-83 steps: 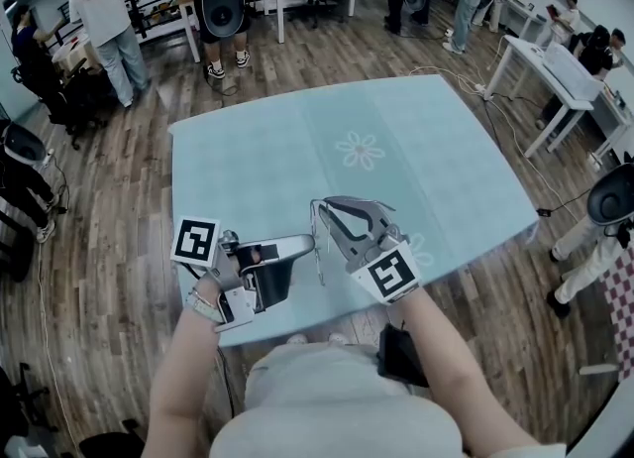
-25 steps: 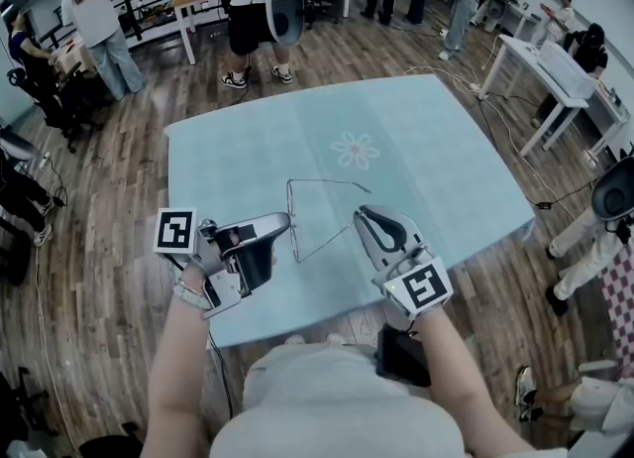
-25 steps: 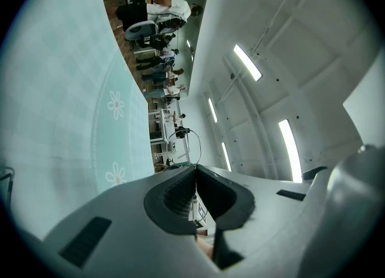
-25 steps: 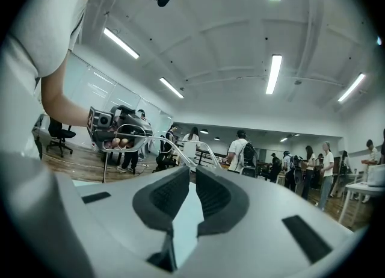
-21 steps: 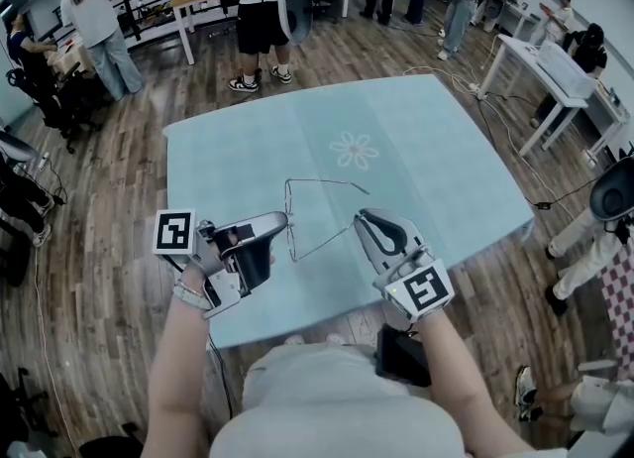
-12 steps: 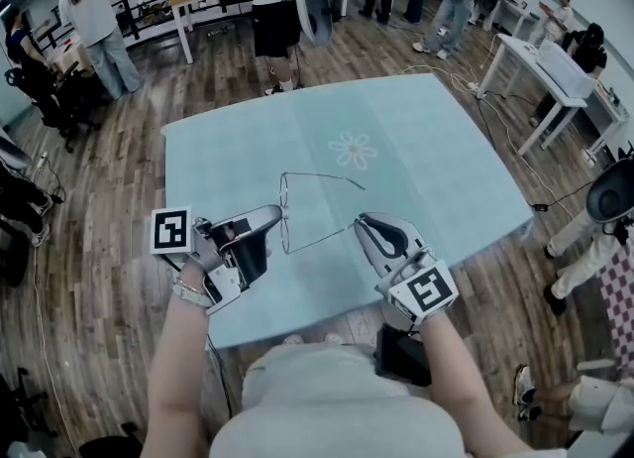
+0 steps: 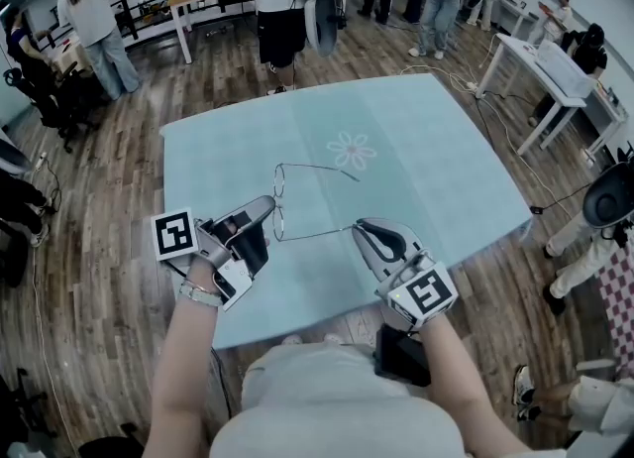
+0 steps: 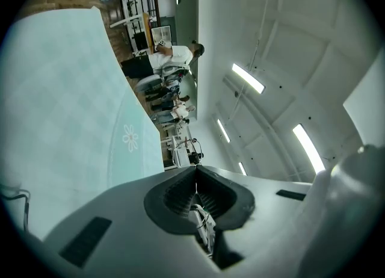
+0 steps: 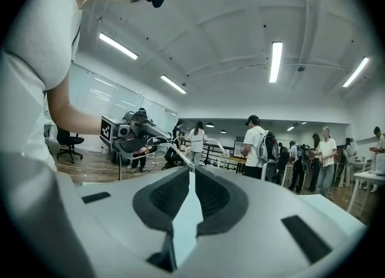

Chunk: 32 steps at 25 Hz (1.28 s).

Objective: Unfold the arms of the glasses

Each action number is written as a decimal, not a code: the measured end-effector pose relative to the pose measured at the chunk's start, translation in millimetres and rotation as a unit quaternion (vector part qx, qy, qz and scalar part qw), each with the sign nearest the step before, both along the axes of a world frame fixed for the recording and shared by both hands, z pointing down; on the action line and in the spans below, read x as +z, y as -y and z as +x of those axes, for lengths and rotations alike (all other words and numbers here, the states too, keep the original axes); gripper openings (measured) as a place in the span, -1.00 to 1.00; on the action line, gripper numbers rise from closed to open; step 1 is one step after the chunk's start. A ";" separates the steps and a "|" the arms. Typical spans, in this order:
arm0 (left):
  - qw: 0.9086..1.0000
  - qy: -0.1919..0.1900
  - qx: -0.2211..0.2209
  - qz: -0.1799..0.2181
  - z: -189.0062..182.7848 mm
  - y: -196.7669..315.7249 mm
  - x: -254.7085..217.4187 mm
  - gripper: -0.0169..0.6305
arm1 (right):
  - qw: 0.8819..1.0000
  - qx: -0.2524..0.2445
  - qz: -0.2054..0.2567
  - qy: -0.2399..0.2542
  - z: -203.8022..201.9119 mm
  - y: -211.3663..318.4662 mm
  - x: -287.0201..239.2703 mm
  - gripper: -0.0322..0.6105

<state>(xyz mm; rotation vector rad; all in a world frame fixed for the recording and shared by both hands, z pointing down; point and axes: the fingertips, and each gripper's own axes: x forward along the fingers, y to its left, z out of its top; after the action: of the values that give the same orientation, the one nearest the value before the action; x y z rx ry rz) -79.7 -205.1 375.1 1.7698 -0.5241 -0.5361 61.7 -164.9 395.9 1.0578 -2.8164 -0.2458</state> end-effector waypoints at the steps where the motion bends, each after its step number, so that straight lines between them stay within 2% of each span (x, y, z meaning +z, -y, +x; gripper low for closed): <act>1: 1.000 -0.001 -0.007 -0.001 -1.0 1.6 0.1 -0.91 | 1.000 -0.001 -0.001 -0.001 0.1 -0.7 0.6 -0.79; 12: 0.998 0.022 -0.060 0.008 -6.0 8.8 1.4 -0.92 | 1.000 -0.018 -0.013 -0.009 -6.0 -13.9 7.1 -0.79; 20: 0.998 0.016 -0.046 0.027 2.5 4.0 -1.4 -0.92 | 1.000 -0.009 -0.020 -0.009 -2.2 -13.5 13.5 -0.77; 24: 0.999 0.010 -0.036 0.037 7.2 2.3 -4.7 -0.92 | 1.000 -0.007 -0.027 -0.013 -3.6 -10.0 16.0 -0.54; 32: 0.999 -0.001 -0.029 0.044 10.0 0.2 -11.7 -0.92 | 0.999 0.001 -0.034 -0.018 -5.6 -4.6 14.3 -0.33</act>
<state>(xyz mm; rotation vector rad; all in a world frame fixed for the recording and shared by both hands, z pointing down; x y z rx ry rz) -69.7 -205.3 363.4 1.8421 -0.5600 -0.6096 56.1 -160.3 410.2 1.0303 -2.7703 -0.1667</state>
